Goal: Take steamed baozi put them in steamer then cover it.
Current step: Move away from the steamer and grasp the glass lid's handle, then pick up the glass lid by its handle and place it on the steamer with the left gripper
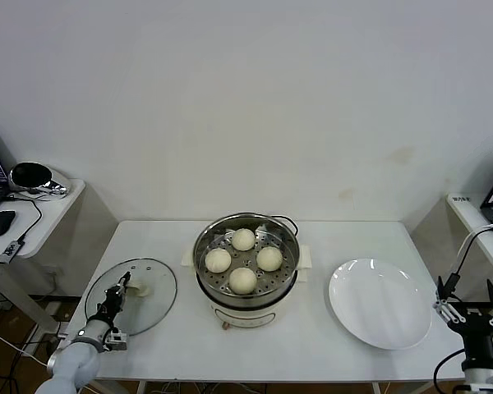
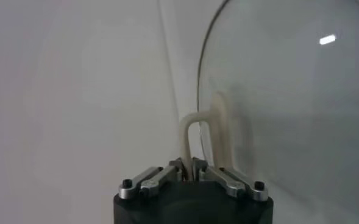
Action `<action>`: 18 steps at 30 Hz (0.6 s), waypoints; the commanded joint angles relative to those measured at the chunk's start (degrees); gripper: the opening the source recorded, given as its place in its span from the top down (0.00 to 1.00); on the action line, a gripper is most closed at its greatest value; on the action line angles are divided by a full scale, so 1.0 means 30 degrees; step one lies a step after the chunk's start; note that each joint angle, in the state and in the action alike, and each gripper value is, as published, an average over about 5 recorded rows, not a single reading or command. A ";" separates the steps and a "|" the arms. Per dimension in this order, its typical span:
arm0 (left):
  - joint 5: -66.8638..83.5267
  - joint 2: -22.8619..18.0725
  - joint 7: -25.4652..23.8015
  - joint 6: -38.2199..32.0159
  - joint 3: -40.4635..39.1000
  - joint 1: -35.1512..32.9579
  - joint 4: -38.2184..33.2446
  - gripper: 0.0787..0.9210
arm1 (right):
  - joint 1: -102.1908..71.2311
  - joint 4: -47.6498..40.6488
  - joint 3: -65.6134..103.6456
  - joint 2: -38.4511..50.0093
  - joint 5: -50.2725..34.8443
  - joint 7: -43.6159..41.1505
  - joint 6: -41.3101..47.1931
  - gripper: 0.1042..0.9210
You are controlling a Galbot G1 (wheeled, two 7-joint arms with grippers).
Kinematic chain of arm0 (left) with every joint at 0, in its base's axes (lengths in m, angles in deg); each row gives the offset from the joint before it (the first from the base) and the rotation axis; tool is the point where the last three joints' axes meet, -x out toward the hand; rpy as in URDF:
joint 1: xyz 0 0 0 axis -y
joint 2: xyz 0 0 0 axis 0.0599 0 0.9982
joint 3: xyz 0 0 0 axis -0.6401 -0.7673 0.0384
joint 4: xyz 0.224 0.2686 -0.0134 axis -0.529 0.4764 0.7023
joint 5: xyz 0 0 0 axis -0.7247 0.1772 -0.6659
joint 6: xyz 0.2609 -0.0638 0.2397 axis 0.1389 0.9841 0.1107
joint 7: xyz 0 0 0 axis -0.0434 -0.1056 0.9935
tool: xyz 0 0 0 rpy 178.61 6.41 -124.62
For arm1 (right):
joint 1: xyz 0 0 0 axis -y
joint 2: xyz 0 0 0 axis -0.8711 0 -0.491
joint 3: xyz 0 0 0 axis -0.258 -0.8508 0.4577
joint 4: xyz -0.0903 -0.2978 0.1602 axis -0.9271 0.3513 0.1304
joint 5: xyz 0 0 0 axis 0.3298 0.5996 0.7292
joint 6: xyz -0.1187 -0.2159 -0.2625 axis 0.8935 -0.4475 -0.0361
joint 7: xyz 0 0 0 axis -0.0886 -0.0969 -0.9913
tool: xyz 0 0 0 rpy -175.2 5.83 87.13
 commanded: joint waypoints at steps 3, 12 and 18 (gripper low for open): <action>0.5019 0.1371 -0.1225 0.4442 0.1642 -0.4085 -0.8231 0.92 | 0.0093 0.0109 -0.0273 0.0051 0.0279 -0.0116 -0.0003 0.12; 0.8012 0.2601 -0.2871 0.7797 0.5881 -0.8170 -1.5314 0.92 | 0.0137 0.0259 -0.1381 0.0062 0.0800 -0.0183 0.0003 0.12; 1.0109 0.3561 -0.4007 1.0530 0.5196 -0.7772 -1.8753 0.92 | 0.0091 0.0443 -0.2053 -0.0033 0.1132 -0.0187 -0.0003 0.12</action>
